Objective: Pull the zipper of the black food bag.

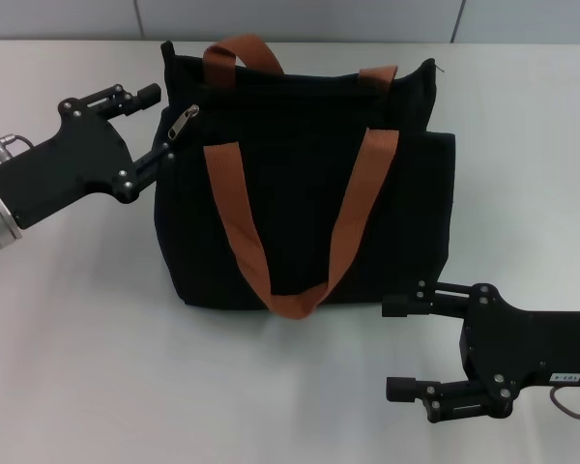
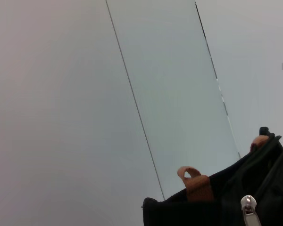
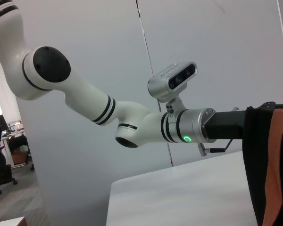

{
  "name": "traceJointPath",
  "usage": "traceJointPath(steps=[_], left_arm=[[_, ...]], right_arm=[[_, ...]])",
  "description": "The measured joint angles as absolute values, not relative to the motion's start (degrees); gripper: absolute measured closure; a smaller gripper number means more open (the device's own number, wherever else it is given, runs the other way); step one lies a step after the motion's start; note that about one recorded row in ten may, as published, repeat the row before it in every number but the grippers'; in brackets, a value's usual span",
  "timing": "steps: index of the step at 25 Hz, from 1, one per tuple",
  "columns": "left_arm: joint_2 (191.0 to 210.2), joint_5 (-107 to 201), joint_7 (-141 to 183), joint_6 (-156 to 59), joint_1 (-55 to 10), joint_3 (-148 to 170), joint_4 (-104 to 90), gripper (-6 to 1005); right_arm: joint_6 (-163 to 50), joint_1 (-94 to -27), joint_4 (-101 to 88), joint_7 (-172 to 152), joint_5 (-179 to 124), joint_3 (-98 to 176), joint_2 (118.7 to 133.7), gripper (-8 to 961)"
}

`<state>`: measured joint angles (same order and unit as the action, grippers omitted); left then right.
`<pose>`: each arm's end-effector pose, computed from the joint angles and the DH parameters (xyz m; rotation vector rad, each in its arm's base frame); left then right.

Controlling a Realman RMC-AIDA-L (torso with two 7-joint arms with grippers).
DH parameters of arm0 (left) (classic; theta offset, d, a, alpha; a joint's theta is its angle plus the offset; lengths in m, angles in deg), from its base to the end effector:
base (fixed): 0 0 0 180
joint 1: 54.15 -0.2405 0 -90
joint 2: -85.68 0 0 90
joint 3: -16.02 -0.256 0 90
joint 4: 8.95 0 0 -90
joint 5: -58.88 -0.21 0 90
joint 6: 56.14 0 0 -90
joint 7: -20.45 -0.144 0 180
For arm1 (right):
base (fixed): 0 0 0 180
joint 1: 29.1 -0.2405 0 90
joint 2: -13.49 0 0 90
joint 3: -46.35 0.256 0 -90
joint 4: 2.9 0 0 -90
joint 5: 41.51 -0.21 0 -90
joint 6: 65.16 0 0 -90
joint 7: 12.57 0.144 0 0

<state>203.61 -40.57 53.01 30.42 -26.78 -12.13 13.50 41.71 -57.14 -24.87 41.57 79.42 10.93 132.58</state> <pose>-0.2904 0.3239 0.0107 -2.2806 -0.0125 -0.7610 0.2633 0.2476 -0.0345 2.9336 -0.3019 -1.0458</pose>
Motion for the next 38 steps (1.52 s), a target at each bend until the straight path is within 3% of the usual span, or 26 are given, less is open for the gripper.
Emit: traceJointPath(steps=[4,14,19,27,38], left_arm=[[203.62,-40.5,53.0,30.4,-26.8,-12.2,13.5,367],[203.63,-40.5,53.1,30.6,-27.2,-12.4,13.5,841],[203.64,-40.5,52.9,30.9,-27.4,-12.2,13.5,975],[203.96,-39.3,53.1,32.5,-27.7,-11.9,13.5,975],[204.25,-37.5,52.8,33.2,-28.2,-11.9,12.7,974]], right_arm=[[41.7,-57.2,-24.9,41.6,79.4,10.9,132.58,127],[41.7,-57.4,-24.9,41.6,79.4,10.9,132.52,127],[42.5,-57.4,-24.9,41.7,79.4,10.9,132.52,127],[52.1,-59.3,-24.9,56.6,66.9,11.7,132.48,127],[45.2,-73.0,-27.2,90.6,62.9,11.5,132.44,126]])
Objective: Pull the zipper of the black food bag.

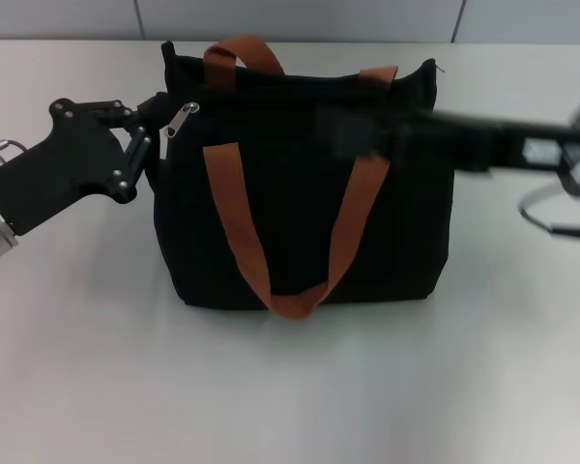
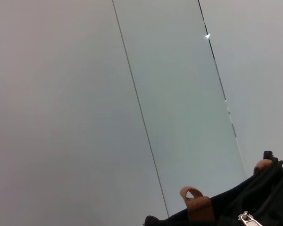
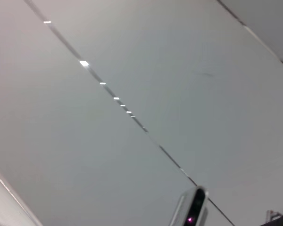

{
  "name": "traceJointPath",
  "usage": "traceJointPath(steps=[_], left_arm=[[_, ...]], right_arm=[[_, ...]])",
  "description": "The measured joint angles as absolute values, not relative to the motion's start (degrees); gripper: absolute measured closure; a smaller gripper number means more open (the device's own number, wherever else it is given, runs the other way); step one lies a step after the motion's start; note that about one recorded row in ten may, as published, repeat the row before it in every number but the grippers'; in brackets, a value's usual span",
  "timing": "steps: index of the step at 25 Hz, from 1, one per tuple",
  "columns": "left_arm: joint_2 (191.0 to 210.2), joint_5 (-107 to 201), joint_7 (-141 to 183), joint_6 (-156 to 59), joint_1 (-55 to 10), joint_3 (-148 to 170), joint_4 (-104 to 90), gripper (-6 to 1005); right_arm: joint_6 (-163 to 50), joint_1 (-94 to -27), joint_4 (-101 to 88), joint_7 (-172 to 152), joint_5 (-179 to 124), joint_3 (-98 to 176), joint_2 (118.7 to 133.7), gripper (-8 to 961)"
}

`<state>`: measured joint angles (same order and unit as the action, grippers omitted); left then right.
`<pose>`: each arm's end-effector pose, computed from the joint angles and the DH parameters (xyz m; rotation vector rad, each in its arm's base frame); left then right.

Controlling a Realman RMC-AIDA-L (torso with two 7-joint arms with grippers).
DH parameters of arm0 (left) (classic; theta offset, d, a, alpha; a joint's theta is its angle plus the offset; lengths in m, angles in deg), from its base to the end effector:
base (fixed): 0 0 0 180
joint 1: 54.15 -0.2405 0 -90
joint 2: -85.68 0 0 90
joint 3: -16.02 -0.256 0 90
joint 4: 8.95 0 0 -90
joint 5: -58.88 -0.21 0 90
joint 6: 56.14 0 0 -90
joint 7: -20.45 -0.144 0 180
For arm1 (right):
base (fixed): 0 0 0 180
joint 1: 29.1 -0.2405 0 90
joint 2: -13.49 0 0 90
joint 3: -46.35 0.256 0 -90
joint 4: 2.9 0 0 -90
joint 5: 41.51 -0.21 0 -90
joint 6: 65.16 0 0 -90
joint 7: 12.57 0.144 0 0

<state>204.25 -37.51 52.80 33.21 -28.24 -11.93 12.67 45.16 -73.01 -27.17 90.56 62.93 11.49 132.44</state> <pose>-0.2893 0.3139 0.0112 -2.2300 -0.0370 -0.8435 0.1577 0.3286 -0.0009 2.3981 -0.8817 -1.1844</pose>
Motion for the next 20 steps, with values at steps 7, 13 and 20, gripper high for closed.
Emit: traceJointPath(steps=[7,13,20], left_arm=[[204.32,-37.2,51.4,33.8,-28.4,-11.9,11.7,973],[204.34,-37.0,50.6,33.9,-28.0,-11.9,10.4,973],[204.41,-35.9,49.8,35.0,-27.9,-12.0,10.3,975]], right_arm=[[36.6,-79.2,-31.4,103.5,63.2,7.0,132.37,126],[29.4,-81.8,-34.5,109.7,63.3,0.0,132.03,126],[26.2,-85.7,-34.5,116.8,66.5,-1.7,131.55,126]])
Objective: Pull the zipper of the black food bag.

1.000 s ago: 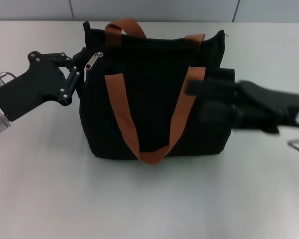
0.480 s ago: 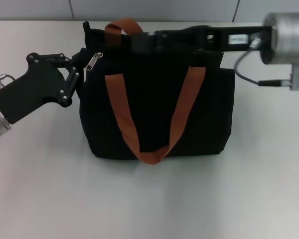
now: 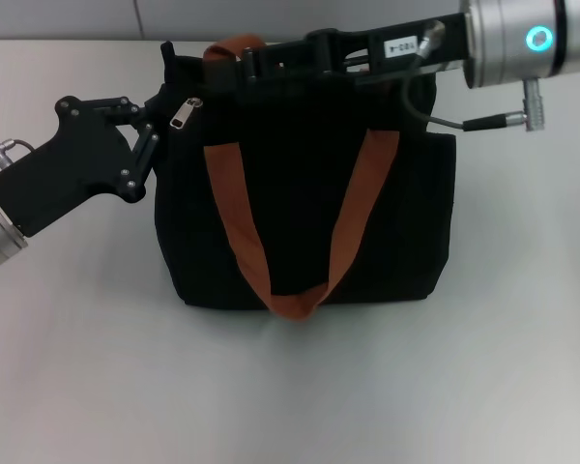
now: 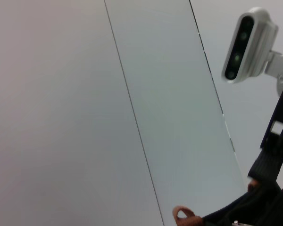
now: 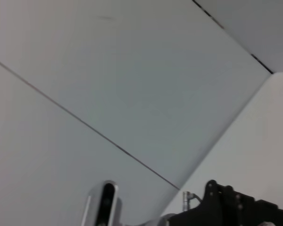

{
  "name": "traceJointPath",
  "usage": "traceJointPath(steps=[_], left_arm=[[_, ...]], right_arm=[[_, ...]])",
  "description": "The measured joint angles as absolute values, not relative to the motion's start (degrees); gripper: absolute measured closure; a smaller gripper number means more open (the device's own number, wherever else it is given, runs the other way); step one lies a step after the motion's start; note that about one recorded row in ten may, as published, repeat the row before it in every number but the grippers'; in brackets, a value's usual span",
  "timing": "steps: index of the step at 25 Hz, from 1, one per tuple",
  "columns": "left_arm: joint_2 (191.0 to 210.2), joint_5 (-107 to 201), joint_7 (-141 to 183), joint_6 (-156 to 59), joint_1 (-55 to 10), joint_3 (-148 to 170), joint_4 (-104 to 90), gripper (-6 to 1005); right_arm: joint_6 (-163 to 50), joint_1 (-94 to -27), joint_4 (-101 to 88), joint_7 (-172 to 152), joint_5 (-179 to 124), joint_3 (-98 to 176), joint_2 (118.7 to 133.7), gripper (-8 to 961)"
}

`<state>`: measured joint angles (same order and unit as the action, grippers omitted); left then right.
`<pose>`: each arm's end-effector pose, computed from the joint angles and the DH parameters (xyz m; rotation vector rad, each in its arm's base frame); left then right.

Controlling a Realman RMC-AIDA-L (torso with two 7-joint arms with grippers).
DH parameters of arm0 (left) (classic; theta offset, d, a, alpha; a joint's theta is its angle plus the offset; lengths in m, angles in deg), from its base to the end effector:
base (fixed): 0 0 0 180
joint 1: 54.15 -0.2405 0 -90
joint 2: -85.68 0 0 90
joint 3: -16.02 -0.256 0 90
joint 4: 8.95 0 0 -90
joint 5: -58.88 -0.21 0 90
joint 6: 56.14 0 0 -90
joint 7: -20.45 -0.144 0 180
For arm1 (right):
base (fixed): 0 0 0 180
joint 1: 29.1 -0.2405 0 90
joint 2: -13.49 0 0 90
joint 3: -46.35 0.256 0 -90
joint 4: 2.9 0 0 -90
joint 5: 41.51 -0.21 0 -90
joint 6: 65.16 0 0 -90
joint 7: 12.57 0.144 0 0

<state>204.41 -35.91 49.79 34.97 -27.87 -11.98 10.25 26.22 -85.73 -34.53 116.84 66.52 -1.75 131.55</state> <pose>-0.2829 0.3107 0.0064 -2.2051 -0.0011 -0.8920 0.0867 0.3930 -0.0221 2.5410 -1.2056 -0.7072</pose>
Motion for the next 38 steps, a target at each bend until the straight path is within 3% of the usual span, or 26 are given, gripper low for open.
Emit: traceJointPath(steps=[12,38], left_arm=[[204.42,-35.7,49.7,35.4,-28.2,-12.4,10.2,974],[204.33,-35.7,49.9,36.1,-27.8,-12.4,9.7,973]], right_arm=[[20.6,-88.0,-34.5,122.4,67.1,-7.3,132.34,129],[18.5,-89.5,-38.0,122.0,68.3,-12.8,132.58,148]])
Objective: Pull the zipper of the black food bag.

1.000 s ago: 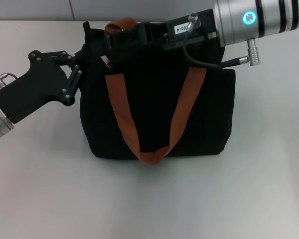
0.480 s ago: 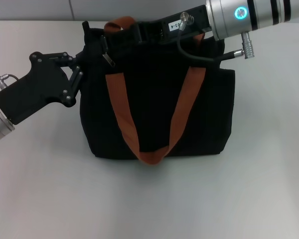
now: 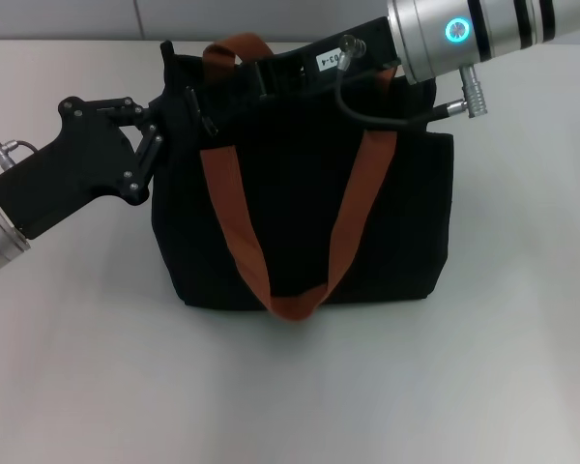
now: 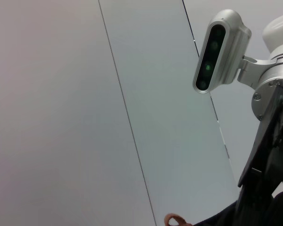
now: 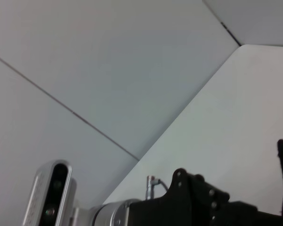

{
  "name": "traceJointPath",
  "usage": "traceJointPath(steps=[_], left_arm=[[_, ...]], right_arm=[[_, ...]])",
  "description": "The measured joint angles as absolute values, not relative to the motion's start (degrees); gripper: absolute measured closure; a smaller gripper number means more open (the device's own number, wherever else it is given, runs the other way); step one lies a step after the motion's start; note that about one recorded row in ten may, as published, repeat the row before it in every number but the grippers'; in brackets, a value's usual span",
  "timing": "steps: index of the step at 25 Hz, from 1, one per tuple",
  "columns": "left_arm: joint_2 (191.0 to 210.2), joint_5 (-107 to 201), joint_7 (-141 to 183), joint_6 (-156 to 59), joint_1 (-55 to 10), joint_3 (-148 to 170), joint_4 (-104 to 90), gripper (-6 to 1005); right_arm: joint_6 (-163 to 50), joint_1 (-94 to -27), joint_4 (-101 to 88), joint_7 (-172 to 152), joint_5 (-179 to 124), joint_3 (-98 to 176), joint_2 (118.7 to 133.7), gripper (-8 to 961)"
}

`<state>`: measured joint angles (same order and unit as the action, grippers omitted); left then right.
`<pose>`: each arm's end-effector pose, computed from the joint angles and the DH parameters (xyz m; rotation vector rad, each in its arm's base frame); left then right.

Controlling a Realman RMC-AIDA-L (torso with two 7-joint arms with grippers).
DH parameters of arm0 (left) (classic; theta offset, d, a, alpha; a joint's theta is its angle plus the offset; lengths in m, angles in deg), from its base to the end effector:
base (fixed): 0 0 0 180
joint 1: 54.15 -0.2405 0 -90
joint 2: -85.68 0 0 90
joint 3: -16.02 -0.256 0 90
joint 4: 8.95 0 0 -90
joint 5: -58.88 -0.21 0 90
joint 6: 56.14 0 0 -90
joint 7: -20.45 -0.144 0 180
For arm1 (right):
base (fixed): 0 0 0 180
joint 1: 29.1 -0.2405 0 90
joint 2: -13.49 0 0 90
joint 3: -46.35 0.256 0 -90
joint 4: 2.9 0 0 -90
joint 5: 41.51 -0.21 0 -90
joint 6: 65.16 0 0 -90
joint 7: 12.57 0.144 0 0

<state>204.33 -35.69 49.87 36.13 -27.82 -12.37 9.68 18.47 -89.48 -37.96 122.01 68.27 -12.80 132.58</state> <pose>-0.2803 0.3084 0.0053 -2.2111 0.0035 -0.9208 0.0585 0.3992 -0.0480 2.6940 -1.1711 -0.4814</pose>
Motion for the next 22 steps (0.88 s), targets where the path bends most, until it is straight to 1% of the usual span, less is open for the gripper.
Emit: traceJointPath(steps=[8,13,22], left_arm=[[204.33,-35.7,50.2,36.1,-27.8,-12.4,9.5,973],[204.33,-35.7,50.2,36.3,-27.8,-12.4,9.4,973],[204.34,-35.7,50.3,36.7,-27.8,-12.4,8.9,973]], right_arm=[[18.8,-89.7,-38.0,122.2,68.2,-13.2,132.68,154],[18.5,-89.9,-37.7,122.3,68.3,-13.2,132.67,338],[17.8,-90.1,-37.6,122.4,68.2,-13.5,132.73,376]])
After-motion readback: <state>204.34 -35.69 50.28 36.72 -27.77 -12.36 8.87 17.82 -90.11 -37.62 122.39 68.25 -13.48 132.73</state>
